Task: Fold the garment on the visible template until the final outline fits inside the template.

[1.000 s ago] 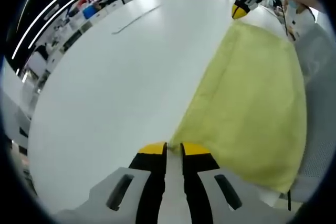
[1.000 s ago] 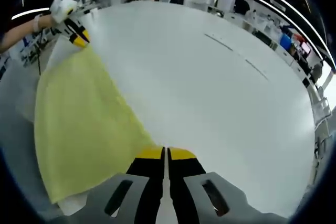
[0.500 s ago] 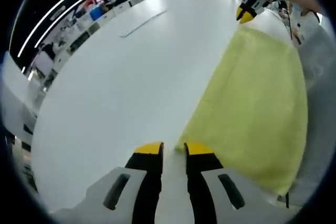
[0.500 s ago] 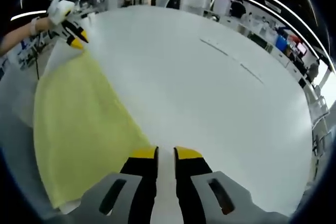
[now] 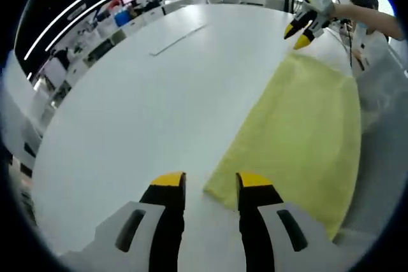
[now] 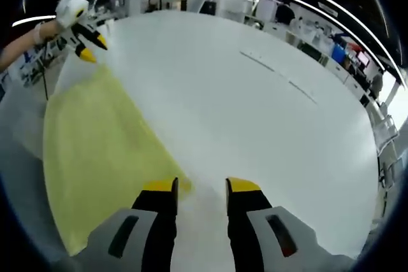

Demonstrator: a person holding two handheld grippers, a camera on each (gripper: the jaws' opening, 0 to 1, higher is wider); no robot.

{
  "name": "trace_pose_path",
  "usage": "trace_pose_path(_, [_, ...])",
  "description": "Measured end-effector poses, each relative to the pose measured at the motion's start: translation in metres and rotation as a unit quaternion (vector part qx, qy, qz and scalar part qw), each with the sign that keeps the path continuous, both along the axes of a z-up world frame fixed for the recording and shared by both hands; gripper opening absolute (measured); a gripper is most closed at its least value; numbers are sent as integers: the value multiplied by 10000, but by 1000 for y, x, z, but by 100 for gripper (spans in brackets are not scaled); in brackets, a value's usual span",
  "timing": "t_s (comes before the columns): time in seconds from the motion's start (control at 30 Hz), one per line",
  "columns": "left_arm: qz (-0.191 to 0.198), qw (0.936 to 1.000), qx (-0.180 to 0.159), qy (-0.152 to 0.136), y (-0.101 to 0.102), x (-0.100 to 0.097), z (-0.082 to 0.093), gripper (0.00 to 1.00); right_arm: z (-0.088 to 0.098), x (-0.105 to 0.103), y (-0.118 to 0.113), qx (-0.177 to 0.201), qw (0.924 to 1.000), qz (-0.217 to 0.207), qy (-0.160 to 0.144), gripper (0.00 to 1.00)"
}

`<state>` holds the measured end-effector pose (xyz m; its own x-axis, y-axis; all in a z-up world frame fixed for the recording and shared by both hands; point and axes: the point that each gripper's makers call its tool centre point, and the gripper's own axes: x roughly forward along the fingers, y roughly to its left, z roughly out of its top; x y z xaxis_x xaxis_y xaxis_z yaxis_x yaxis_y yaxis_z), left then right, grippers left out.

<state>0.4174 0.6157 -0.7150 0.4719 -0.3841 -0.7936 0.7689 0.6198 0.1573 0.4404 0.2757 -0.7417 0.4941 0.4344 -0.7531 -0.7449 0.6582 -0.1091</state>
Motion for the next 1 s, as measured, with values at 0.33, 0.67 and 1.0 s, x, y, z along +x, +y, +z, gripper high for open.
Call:
trace_pose_path(0.33, [112,9997,-206,94,-3,-10,9,41,9,-4,3,151,9998,-24,-92,43])
trace_pose_path(0.67, [172,9990,-389,122,-6,-23,25,48,20,-10,6,225,9995,-6,-221,53])
trace_pose_path(1.0, [109,9979,-601,197,-14,-39,38,59,30,-24,18,265,9993,194,-182,66])
